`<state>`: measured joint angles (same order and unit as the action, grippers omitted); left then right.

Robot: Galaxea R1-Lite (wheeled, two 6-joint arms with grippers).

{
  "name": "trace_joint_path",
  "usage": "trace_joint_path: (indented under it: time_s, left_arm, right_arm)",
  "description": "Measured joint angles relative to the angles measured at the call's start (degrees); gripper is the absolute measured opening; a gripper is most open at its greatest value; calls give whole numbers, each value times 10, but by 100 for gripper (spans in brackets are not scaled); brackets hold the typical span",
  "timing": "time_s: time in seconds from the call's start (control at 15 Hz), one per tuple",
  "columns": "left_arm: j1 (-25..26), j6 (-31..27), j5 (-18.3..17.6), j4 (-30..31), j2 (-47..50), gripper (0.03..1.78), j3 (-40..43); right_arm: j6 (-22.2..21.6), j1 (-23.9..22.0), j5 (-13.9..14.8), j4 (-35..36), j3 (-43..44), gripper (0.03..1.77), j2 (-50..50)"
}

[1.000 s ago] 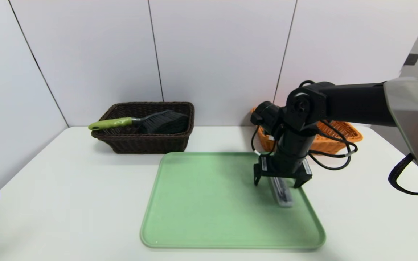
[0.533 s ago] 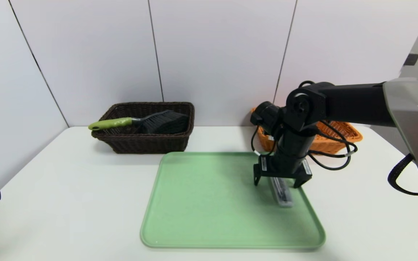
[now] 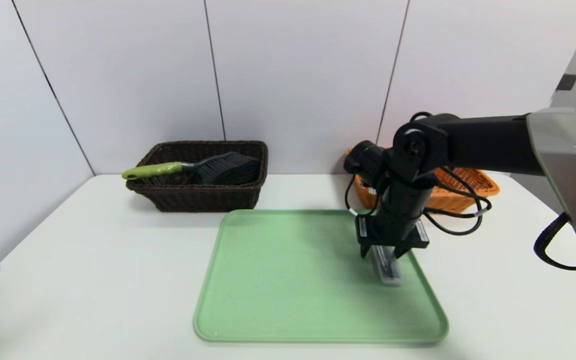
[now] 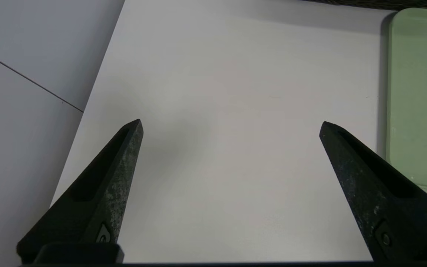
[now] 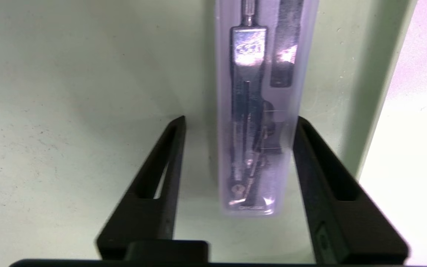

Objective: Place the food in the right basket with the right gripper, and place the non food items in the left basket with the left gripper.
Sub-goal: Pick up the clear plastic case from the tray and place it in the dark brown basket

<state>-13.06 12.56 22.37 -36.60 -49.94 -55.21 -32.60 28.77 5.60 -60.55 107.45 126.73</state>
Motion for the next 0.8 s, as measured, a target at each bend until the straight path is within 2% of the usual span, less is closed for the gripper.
trace_joint_path:
  time_s: [0.13,0.2,0.8]
  left_arm:
    - [0,0,1,0,0,169,-3]
    - [0,0,0,0,0,169,-4]
    - [0,0,0,-1,0,169,-5]
  right_arm:
    - [0,0,0,0,0,70,0]
    - [0,0,0,0,-1,54,0]
    - [2,10,-9,-1,0,54,-17]
